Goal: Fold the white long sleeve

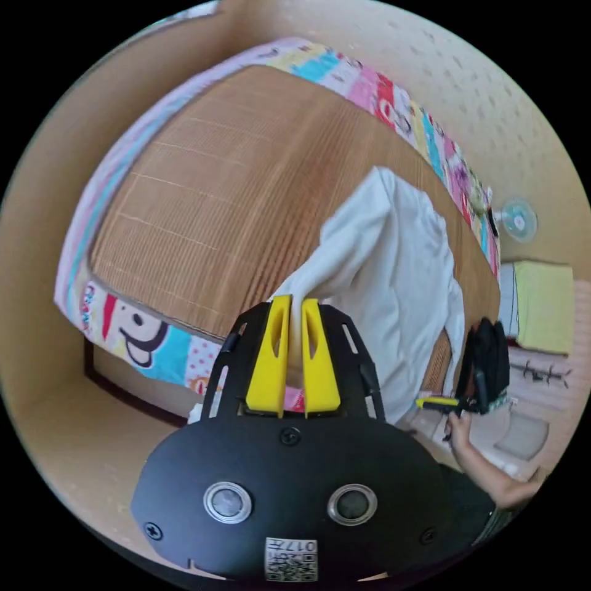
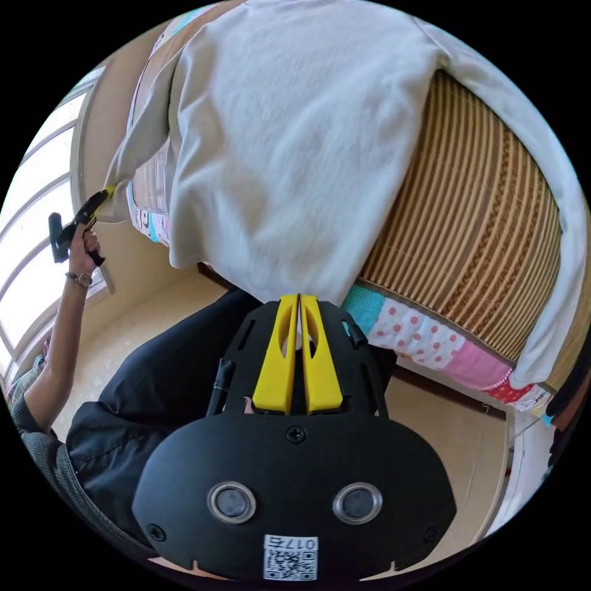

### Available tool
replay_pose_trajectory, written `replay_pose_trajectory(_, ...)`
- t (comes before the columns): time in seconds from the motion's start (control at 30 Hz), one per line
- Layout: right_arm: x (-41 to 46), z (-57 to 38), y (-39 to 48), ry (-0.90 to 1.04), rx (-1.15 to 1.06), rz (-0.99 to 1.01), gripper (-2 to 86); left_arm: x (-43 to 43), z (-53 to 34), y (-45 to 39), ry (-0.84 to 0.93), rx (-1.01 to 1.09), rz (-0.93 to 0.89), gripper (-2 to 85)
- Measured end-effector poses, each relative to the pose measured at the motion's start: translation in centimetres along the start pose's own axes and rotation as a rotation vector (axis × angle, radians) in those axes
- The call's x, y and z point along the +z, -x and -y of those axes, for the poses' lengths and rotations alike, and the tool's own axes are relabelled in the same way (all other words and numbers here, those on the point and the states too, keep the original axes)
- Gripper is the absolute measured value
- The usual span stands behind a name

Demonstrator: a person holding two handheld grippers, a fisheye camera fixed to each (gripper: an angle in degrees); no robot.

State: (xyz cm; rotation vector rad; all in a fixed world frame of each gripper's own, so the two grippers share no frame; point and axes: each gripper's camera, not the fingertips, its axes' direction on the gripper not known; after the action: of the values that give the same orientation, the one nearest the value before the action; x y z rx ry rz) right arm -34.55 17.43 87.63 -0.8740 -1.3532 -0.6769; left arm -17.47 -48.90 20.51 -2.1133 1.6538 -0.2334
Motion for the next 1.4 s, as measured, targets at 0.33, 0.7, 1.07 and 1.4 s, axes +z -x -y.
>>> replay_pose_trajectory(0.33, -3.2, -2.1, -7.1, -0.079, 0.285, 0.322, 13.8, -1.2, -3.9, 14.3, 0.045, -0.266, -0.211, 11.0)
replay_pose_trajectory(0.7, -11.6, -5.1, -8.2, -0.074, 0.188, 0.195, 3.1, 6.7, -1.3, 10.7, 0.231, 0.053, -0.278, 14.5)
replay_pose_trajectory(1.07, -15.3, -7.0, -10.5, -0.168, 0.437, 0.313, 2.9, 9.6, -4.7, 9.3, 0.507, 0.402, -0.446, 14.3)
replay_pose_trajectory(1.4, -16.8, -11.0, -11.2, -0.284, 0.368, 0.335, 2.6, 3.2, -4.7, 15.4, 0.675, 0.539, -0.894, 3.8)
